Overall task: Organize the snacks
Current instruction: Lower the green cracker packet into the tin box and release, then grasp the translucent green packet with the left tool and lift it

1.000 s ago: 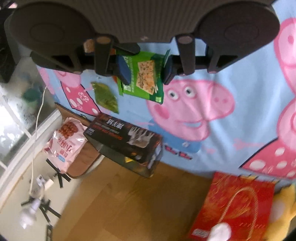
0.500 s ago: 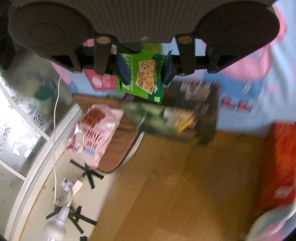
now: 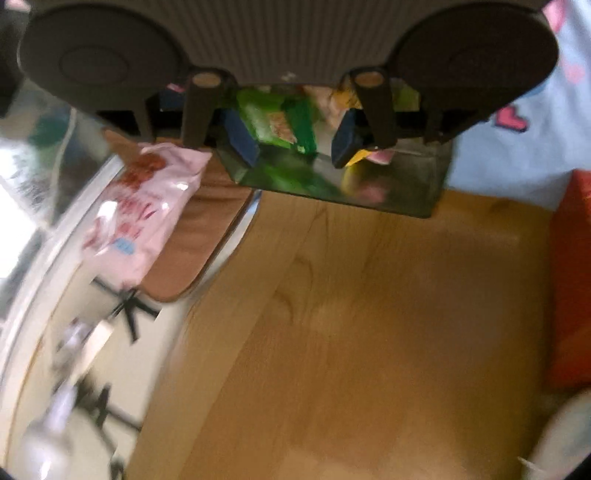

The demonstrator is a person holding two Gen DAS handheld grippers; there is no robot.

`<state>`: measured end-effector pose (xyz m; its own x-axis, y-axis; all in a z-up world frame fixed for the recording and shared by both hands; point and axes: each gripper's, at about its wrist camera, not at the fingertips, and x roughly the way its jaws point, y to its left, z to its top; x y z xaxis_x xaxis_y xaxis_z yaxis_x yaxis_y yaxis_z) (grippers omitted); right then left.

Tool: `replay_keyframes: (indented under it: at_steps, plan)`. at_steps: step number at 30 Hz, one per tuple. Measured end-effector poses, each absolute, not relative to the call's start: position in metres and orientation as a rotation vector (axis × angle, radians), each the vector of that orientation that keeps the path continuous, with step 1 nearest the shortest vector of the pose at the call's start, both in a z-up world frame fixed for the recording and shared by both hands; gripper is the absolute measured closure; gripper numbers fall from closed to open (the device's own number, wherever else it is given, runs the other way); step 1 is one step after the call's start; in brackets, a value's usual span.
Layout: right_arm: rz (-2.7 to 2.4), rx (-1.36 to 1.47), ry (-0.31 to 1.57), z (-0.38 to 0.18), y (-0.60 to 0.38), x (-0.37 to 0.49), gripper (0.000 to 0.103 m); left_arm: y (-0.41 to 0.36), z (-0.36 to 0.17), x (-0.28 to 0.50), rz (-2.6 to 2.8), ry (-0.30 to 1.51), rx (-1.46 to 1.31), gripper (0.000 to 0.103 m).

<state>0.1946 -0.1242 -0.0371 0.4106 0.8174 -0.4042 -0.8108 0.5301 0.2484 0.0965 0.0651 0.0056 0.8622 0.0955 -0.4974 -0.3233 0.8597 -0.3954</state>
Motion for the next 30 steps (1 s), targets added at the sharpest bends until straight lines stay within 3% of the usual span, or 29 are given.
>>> replay_keyframes:
  at_steps: [7,9,13,19,22,25,26,30]
  plan:
    - [1.047,0.185,0.760,-0.074,-0.184,0.189,0.061,0.056,-0.046,0.041,0.102,0.700,-0.653,0.057]
    - [1.019,0.174,0.796,-0.083,-0.176,0.193,0.073,0.053,-0.064,0.035,0.076,0.758,-0.735,0.057]
    - [1.014,0.204,0.922,-0.097,-0.161,0.195,0.077,0.036,-0.082,0.028,0.044,0.806,-0.782,0.057]
    - [1.017,0.328,0.985,-0.104,-0.178,0.172,0.078,0.041,-0.094,0.031,0.058,0.775,-0.853,0.062]
    - [1.059,0.365,1.035,-0.106,-0.168,0.162,0.079,0.041,-0.093,0.026,0.073,0.774,-0.846,0.070]
    - [1.113,0.238,1.009,-0.099,-0.139,0.135,0.085,0.040,-0.086,0.007,0.132,0.765,-0.778,0.067]
    - [1.137,0.185,0.992,-0.093,-0.128,0.125,0.091,0.044,-0.085,-0.002,0.145,0.759,-0.777,0.067]
    - [1.241,0.030,0.995,-0.076,-0.088,0.090,0.092,0.070,-0.076,-0.054,0.232,0.699,-0.781,0.067]
